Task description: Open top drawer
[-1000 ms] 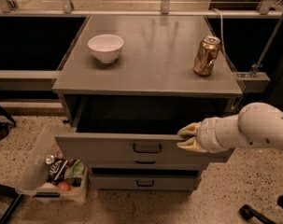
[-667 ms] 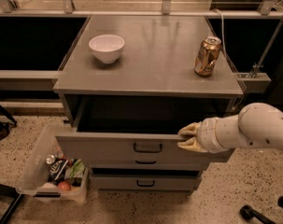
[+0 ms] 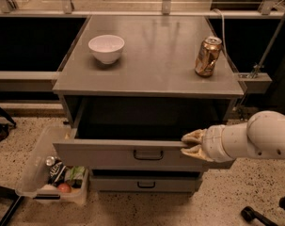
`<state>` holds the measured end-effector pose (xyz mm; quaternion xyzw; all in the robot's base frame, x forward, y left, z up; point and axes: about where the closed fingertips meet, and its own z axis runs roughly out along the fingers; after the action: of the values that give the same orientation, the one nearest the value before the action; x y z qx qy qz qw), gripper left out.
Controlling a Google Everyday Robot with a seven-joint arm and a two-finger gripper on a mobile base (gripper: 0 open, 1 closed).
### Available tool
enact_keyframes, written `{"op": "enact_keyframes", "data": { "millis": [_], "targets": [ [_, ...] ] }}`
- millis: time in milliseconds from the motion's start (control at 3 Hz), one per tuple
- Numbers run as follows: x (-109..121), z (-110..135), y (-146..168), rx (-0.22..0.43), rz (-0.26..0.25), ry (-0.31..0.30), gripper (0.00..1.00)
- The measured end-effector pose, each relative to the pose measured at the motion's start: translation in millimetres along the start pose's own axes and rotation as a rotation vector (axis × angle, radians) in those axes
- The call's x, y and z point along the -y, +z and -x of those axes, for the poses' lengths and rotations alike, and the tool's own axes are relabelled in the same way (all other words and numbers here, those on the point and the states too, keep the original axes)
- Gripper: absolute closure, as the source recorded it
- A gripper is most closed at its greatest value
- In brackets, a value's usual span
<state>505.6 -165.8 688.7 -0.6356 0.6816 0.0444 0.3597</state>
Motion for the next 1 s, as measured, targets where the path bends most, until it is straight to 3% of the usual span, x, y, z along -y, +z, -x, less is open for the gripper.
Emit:
{"op": "enact_keyframes", "data": {
  "millis": [1000],
  "targets": [
    [-22, -2, -13, 0.013, 0.015, -0.008, 1.00]
  ]
}}
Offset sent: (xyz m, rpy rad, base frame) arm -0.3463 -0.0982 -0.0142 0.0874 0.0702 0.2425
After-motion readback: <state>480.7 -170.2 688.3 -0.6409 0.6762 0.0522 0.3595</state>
